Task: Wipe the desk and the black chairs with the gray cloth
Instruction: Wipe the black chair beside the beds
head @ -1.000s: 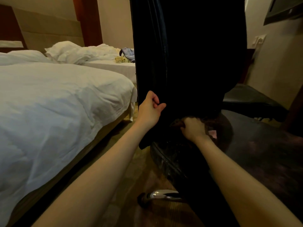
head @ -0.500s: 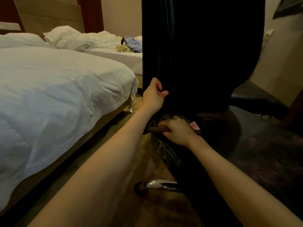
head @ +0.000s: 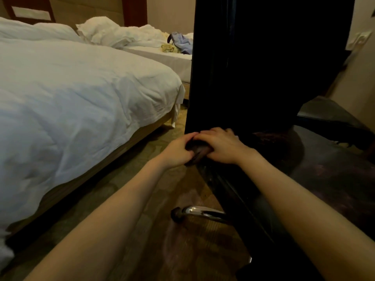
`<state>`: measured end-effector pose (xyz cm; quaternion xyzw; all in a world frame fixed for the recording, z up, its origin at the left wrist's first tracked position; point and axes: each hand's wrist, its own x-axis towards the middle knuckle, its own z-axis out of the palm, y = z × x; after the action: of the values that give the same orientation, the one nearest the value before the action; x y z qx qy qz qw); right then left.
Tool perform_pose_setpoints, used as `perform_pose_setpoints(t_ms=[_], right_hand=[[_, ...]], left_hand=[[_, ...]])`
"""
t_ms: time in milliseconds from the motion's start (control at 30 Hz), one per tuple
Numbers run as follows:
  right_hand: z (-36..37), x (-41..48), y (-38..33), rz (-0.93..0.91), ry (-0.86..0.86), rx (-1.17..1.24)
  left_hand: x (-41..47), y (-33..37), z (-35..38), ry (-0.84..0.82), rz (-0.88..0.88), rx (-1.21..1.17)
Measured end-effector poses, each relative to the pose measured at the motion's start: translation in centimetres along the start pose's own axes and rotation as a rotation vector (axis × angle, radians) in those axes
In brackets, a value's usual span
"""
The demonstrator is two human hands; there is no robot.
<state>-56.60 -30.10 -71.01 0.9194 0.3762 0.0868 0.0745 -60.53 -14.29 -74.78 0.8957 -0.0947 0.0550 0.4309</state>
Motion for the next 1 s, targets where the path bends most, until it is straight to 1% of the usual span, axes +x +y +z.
perform_pose_setpoints(t_ms=[67,100,133,167,233,300,333,433,533,633,700,767,833,867,900,967,1000], right_hand=[[1.1,-0.9,1.4,0.12,-0.019,0.221],[1.8,-1.5,2.2,0.154,-0.002,0.34],[2.5,-2.0,2.7,0.166,0.012,0.409],[3.0,-2.4,2.8,0.17,0.015,0.415],[3.5,-2.5,2.6,0.184,0.019,0.308],[3.4,-2.3,1.9,0.185,0.026,0.186],[3.3,-2.4,1.6,0.187,0.036,0.162],[3.4,-2.7,1.3,0.209,0.086,0.183],[3.7,-2.9,1.0,0.224,0.136,0.256],[4.0,-2.7,1.3,0.235,0.173,0.281],[4.3,-2.5,1.4,0.24,0.202,0.284],[4.7,-2.2,1.4,0.246,0.231,0.277],[4.8,-2.1,1.3,0.262,0.233,0.272],[4.8,-2.1,1.2,0.262,0.231,0.278],[4.7,-2.1,1.0,0.262,0.233,0.285],[4.6,-2.2,0.5,0.287,0.234,0.289],[4.5,-2.4,0.0,0.306,0.236,0.278]], left_hand=[[0.0,-0.7,0.6,-0.104,-0.04,0.142],[0.0,-1.1,0.9,-0.122,-0.041,0.203],[0.1,-1.3,1.1,-0.118,-0.022,0.248],[0.3,-1.4,1.2,-0.108,0.003,0.285],[1.0,-1.3,1.0,-0.069,0.04,0.367],[1.4,-1.1,0.8,-0.028,0.021,0.393],[1.5,-1.0,0.7,-0.024,0.01,0.395],[1.6,-0.8,0.6,-0.011,0.011,0.426],[1.8,-0.9,0.2,0.015,0.057,0.475],[1.6,-1.5,0.1,0.024,0.111,0.429],[1.5,-1.9,0.0,0.005,0.116,0.352],[1.4,-2.5,0.0,-0.08,0.123,0.277],[1.2,-3.2,0.4,-0.14,0.177,0.313],[1.1,-3.5,0.7,-0.102,0.206,0.356],[0.9,-3.9,1.1,-0.018,0.226,0.374],[0.7,-4.5,1.7,0.166,0.217,0.304],[0.6,-4.8,2.1,0.217,0.21,0.239]])
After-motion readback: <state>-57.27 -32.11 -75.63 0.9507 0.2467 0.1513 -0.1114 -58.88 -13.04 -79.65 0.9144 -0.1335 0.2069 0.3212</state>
